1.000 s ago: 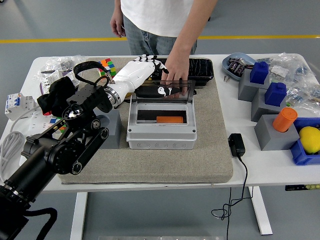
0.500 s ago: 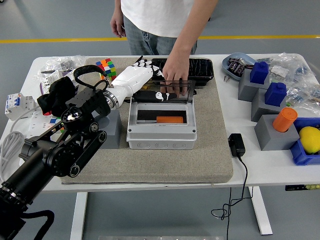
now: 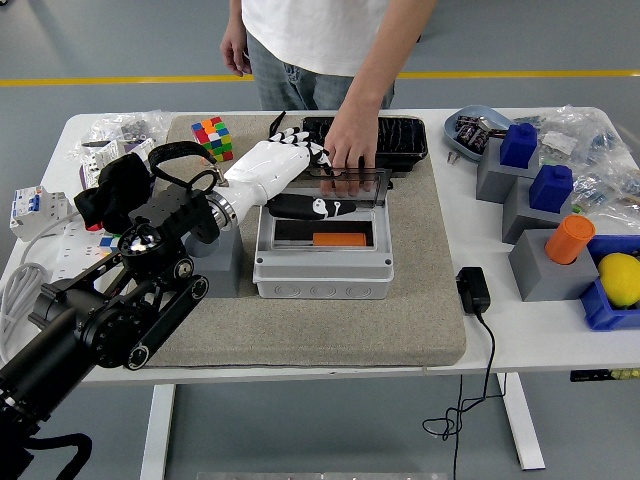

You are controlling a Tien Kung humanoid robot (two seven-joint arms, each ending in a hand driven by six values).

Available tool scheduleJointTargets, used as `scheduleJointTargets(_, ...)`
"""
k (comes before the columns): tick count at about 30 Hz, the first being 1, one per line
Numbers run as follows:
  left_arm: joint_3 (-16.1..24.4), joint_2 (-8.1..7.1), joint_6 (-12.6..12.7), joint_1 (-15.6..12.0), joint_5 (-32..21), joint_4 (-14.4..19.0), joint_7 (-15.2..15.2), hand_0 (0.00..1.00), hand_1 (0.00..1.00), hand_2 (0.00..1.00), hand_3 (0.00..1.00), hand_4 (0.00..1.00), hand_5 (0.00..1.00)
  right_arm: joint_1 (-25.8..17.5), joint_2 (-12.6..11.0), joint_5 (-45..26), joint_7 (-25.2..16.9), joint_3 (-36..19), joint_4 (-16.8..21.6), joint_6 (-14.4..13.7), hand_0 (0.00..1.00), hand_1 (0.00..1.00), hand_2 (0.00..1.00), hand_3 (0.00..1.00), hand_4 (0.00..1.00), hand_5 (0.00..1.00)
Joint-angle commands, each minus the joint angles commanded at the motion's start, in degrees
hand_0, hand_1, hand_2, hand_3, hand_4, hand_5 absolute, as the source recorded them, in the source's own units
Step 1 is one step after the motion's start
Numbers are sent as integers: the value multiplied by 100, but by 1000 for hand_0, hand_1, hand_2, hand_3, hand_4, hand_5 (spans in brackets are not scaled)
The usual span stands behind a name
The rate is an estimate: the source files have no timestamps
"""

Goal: Fetch the battery,place it into the box,close the lid of the box

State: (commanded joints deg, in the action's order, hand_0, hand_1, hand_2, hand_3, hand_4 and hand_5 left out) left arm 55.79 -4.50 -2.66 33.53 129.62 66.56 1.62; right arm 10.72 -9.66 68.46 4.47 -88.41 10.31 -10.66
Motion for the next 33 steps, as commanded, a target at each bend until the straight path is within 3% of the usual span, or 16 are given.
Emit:
scheduleJointTargets(21, -618, -320, 37, -217, -414, 392, -44, 998, 998, 832, 641, 998, 998, 2, -14, 23, 11, -21, 0, -5, 801, 747, 743, 797, 998, 998)
scheduleJointTargets(33, -725, -337, 1, -264, -554, 417, -71, 998, 998, 831, 641, 998, 998, 10, -13, 31, 7, -42, 0, -3, 802, 746, 743, 798, 998, 998)
